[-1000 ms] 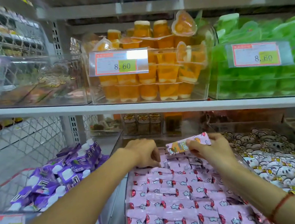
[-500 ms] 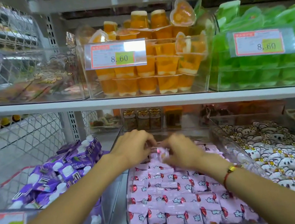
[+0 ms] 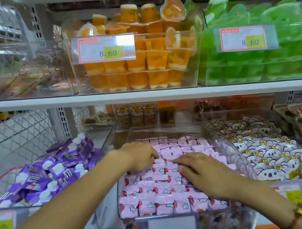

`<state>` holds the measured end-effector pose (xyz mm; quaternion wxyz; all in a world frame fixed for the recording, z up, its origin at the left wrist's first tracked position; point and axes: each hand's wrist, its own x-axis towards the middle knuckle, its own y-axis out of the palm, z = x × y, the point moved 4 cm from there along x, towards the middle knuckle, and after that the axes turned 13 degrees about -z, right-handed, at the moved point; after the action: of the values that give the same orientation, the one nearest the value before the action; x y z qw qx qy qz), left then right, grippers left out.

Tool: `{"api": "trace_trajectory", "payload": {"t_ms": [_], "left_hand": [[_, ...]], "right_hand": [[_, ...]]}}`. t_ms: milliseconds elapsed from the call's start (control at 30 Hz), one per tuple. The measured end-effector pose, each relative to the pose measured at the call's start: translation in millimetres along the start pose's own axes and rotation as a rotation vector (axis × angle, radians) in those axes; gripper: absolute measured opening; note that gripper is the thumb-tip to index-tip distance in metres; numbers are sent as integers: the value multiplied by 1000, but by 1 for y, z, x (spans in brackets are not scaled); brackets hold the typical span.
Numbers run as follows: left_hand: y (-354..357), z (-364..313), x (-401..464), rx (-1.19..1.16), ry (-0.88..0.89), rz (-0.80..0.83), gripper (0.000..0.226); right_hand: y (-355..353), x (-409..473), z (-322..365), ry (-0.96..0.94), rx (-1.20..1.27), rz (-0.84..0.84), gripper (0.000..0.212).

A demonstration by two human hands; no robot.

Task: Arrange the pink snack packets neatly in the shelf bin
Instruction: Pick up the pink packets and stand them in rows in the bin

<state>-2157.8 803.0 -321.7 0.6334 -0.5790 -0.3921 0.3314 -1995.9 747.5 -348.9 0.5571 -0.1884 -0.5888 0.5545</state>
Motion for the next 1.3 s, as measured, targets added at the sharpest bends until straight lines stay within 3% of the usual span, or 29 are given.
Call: {"api": "trace_trajectory", "payload": {"t_ms": [67,233,500,600,733,900,1000,1200,1300], "left_hand": [[-1,-3,3,-24,-30,-4,38],[-11,-11,15,-185,-95,-298,23],[0,-20,31,-157,-104,-196,22],[-3,-19,32,-210,-113,-201,8],[-6,-16,29,-297,-191,-313,8],[-20,-17,23,-608,-358,-456,24],[-26,-19,9,-775,-465,-603,26],[-36,-19,-60,-1115,-495,-1120,9],[-37,-21,-87,-1242,-531,-1188,7]], "right_hand": [[3,-4,1,11,-2,-13,42],[2,-9,2,49,25,-48,44],[10,-7,-2,64,-60,52,48],[12,-6,-4,67,-60,80,48],[13,-7,-5,76,-65,94,48],[14,-6,-5,80,-61,100,47],[13,-7,-4,82,-63,116,48],[-2,2,0,130,40,163,45],[-22,8,6,150,123,-116,41]]}}
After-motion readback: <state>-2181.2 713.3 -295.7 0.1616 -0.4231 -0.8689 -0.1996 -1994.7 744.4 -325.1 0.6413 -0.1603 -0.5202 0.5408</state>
